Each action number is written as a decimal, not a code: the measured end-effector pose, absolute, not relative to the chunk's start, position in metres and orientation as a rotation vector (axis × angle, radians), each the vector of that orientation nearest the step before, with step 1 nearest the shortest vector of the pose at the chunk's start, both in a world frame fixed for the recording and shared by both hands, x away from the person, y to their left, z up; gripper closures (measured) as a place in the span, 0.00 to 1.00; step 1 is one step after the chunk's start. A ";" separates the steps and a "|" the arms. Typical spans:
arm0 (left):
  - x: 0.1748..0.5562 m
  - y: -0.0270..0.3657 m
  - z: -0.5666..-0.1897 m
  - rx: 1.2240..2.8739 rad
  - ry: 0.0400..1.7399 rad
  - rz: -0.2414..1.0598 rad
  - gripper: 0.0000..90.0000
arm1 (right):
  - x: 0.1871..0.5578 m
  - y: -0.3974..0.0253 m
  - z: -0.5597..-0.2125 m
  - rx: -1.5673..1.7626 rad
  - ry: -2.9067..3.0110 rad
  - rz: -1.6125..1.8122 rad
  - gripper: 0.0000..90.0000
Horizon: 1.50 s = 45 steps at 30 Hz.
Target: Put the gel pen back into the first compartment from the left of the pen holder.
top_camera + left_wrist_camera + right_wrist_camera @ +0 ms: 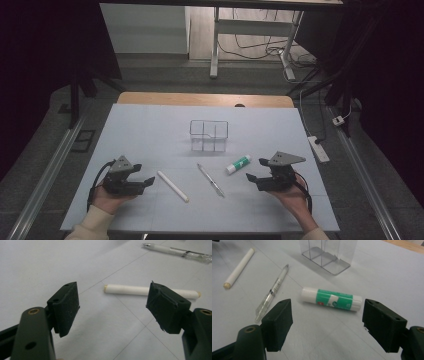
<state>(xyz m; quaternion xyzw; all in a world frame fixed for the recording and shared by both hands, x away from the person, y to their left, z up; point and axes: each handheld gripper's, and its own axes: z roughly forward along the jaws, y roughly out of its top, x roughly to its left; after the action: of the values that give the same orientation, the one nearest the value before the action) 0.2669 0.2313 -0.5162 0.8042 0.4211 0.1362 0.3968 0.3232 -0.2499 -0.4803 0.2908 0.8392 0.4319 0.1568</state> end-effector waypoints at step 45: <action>0.268 0.231 -0.518 2.053 1.067 0.343 0.27 | 0.344 -0.161 -0.478 0.742 2.575 1.196 0.28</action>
<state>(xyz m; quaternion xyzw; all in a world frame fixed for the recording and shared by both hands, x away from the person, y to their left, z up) 0.2680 0.2309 -0.5175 0.8081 0.4200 0.1349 0.3904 0.3435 -0.1613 -0.4783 0.2515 0.8727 0.4054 0.1033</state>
